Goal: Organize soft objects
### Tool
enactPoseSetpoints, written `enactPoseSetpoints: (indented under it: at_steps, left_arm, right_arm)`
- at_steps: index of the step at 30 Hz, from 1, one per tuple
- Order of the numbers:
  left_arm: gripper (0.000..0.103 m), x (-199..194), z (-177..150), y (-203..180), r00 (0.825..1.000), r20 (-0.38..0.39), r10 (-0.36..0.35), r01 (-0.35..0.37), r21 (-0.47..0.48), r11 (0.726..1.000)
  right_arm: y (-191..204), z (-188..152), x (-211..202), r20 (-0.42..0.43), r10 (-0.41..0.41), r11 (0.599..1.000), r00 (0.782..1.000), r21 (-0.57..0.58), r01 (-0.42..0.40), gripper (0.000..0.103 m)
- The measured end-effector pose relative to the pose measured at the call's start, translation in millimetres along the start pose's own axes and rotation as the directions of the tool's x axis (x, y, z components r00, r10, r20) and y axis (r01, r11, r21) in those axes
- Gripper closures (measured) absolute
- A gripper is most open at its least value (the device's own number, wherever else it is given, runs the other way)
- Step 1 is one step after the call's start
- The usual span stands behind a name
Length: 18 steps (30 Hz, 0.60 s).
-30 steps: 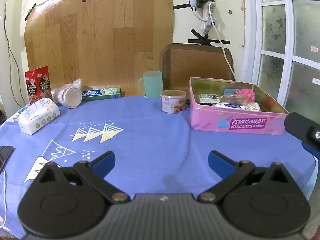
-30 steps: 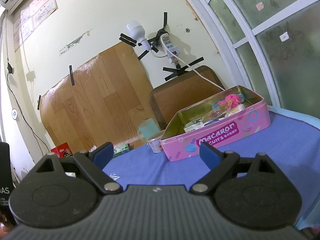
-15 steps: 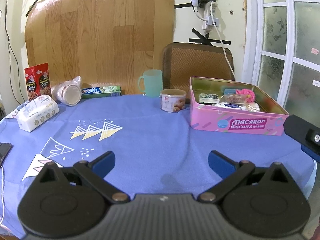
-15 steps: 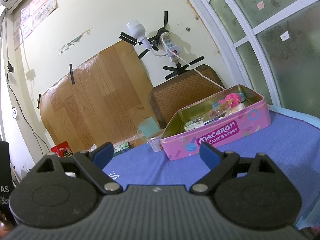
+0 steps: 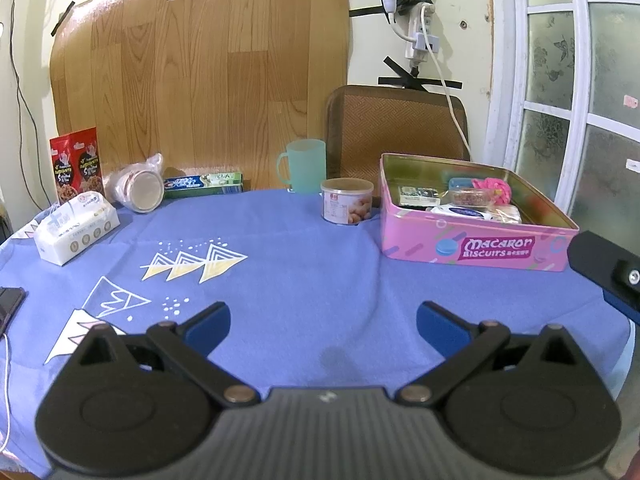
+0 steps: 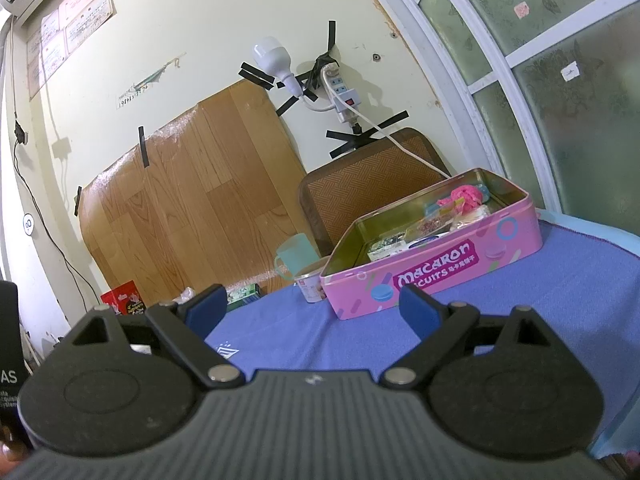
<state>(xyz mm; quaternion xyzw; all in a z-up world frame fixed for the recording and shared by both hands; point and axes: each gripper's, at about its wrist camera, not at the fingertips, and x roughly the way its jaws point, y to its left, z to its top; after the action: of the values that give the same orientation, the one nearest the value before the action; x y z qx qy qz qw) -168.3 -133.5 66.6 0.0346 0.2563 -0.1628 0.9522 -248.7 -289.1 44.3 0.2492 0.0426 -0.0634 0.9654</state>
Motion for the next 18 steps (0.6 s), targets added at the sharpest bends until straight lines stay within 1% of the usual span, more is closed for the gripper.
enactPoseSetpoints:
  at_steps: [18]
  left_arm:
    - [0.0, 1.3, 0.7, 1.8, 1.0, -0.005, -0.001, 0.001, 0.001, 1.0]
  right_arm:
    - [-0.8, -1.0, 1.7, -0.004, 0.002, 1.0, 1.0, -0.001, -0.002, 0.008]
